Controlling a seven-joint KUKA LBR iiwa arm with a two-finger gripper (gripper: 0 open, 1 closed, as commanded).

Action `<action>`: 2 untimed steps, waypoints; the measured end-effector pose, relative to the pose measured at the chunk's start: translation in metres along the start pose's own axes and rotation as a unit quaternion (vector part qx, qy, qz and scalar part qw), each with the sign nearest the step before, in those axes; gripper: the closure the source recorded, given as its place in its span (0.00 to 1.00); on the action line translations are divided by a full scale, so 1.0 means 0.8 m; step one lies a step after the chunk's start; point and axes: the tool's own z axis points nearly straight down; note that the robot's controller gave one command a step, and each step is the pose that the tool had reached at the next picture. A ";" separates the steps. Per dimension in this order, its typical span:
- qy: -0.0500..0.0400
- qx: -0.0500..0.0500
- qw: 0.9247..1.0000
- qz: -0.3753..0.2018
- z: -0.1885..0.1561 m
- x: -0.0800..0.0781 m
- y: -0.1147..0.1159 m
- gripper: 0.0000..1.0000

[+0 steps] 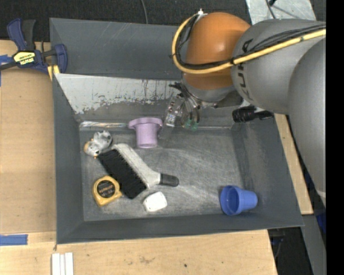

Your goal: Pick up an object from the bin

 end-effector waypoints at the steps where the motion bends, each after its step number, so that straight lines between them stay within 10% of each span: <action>1: 0.001 0.000 1.000 0.007 -0.017 0.005 -0.006 1.00; 2: 0.000 0.000 1.000 0.006 -0.021 0.004 -0.005 1.00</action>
Offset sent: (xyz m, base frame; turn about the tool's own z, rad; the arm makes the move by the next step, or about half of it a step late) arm -0.0020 0.0008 0.0063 0.0062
